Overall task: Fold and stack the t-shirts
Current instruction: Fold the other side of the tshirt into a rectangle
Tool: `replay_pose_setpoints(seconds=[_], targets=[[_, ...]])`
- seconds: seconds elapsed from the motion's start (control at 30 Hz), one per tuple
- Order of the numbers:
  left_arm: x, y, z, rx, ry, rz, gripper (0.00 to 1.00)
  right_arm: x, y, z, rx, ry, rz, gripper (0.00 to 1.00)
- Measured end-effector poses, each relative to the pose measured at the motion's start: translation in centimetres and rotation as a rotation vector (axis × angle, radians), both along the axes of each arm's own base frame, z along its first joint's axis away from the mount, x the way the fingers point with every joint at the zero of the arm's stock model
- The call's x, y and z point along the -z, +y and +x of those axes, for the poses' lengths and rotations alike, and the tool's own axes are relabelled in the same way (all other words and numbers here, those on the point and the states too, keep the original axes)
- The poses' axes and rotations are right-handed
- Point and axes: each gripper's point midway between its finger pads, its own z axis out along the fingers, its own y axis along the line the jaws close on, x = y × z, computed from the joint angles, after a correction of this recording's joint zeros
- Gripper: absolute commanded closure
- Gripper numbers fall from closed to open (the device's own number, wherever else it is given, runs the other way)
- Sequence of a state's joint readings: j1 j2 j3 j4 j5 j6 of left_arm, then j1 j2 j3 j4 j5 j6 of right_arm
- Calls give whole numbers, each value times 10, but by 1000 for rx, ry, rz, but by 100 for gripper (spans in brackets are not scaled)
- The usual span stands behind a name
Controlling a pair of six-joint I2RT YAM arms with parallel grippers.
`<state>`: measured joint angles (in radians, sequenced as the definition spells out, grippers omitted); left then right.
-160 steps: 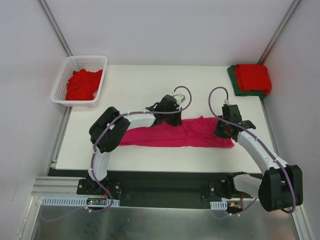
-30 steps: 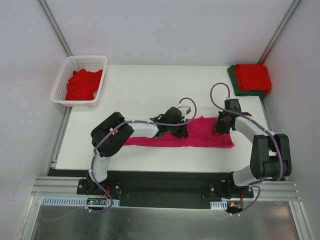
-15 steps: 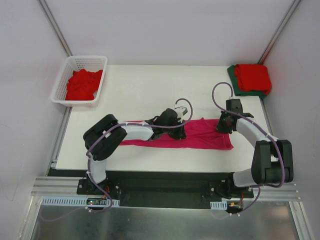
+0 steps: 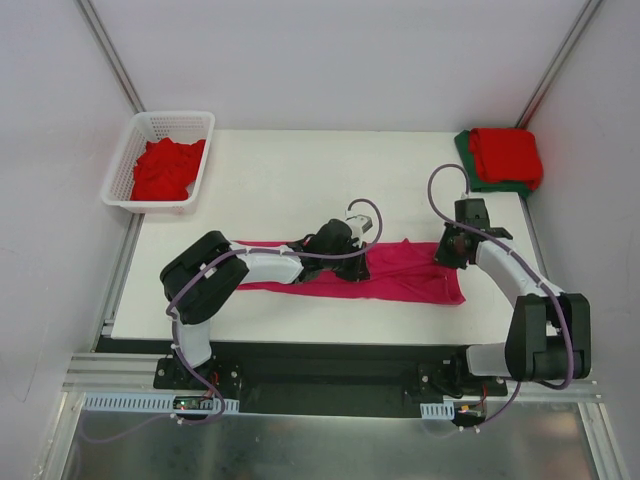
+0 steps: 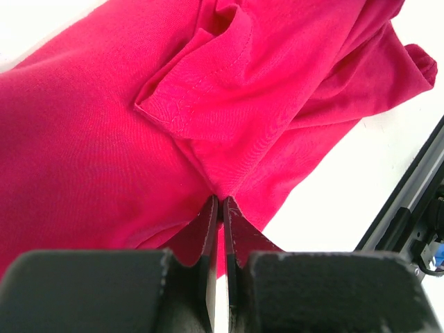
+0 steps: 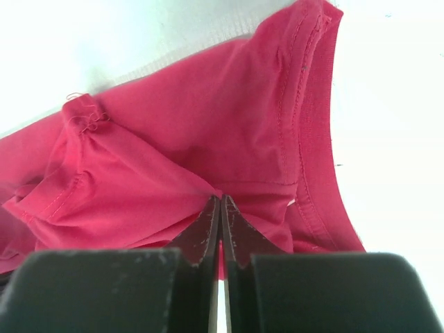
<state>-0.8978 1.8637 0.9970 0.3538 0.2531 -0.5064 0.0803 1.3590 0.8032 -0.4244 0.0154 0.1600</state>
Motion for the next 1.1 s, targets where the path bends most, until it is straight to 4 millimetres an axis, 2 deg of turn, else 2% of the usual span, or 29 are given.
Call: replay_pose_setpoints(seconds=[0.23, 0.63, 0.97, 1.1], targets=[[1, 1, -1, 0, 2, 2, 100, -11, 3, -6, -15, -14, 19, 98], [4, 2, -5, 6, 12, 17, 100, -23, 14, -29, -62, 9, 49, 99], [6, 3, -12, 14, 22, 36, 100, -26, 14, -46, -70, 32, 44, 98], [1, 5, -11, 3, 9, 35, 100, -29, 14, -50, -72, 27, 43, 98]])
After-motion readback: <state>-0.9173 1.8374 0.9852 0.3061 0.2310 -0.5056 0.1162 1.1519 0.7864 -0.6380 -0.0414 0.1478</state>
